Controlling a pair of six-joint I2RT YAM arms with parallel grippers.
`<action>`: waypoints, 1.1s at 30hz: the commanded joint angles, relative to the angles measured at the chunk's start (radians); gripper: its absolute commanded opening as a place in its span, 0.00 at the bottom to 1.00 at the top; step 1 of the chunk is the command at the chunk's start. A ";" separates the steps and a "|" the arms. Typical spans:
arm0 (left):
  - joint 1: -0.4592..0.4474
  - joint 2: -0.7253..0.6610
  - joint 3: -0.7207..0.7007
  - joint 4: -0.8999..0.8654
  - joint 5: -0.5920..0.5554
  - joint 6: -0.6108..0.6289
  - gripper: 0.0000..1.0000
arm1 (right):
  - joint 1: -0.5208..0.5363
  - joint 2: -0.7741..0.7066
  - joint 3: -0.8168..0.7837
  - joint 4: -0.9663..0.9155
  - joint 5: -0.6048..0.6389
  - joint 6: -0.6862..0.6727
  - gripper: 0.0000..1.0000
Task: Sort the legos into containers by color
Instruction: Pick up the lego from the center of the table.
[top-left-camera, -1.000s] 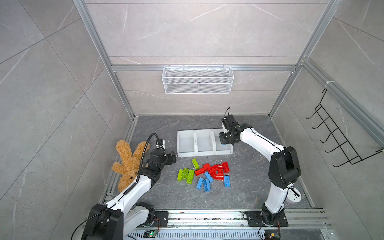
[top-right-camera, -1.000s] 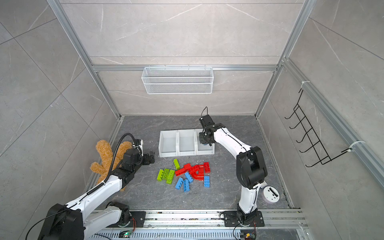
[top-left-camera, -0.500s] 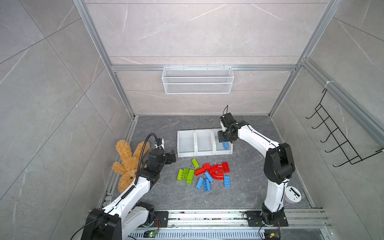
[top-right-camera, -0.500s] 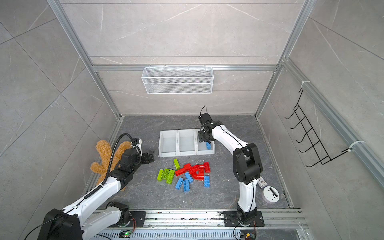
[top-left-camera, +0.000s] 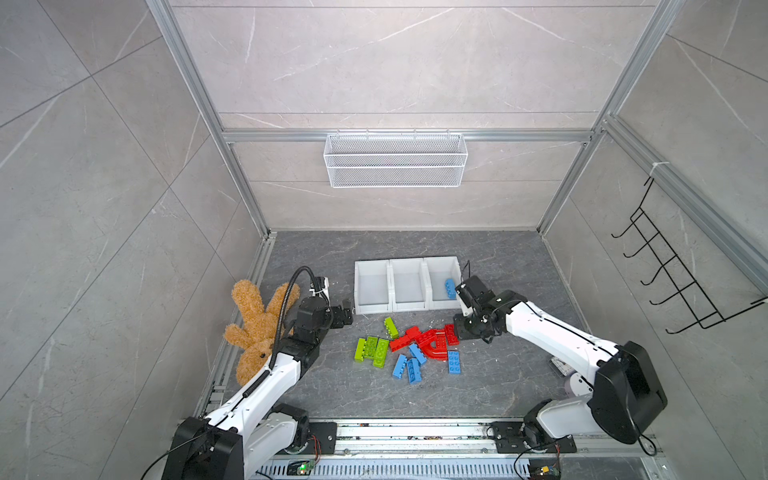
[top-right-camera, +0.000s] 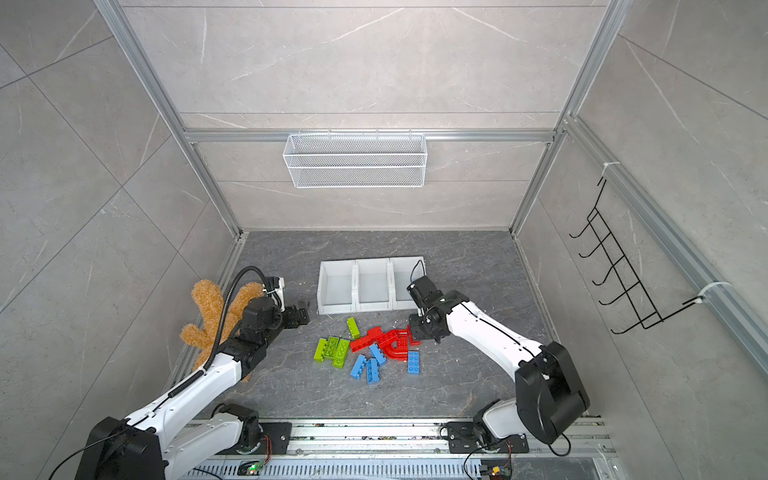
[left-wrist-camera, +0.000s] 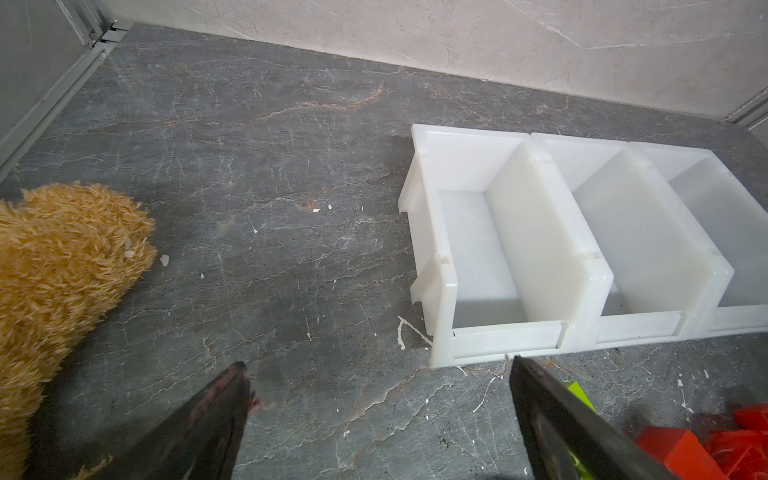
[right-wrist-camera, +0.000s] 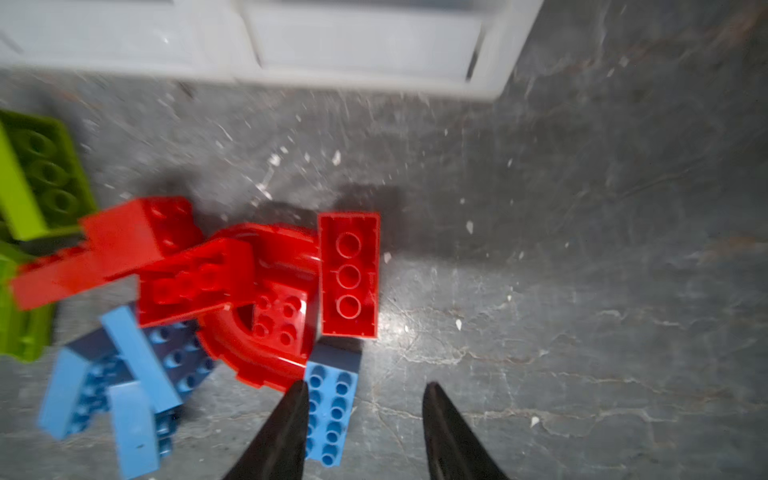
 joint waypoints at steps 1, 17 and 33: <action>-0.005 0.008 0.016 0.031 0.015 -0.014 0.99 | 0.000 0.052 -0.030 0.098 -0.006 0.040 0.48; -0.005 -0.006 0.023 0.003 -0.029 -0.014 0.99 | 0.012 0.072 -0.091 0.130 -0.016 -0.019 0.49; -0.005 -0.002 0.027 -0.004 -0.032 -0.015 0.99 | 0.015 0.129 -0.035 0.171 -0.015 0.005 0.50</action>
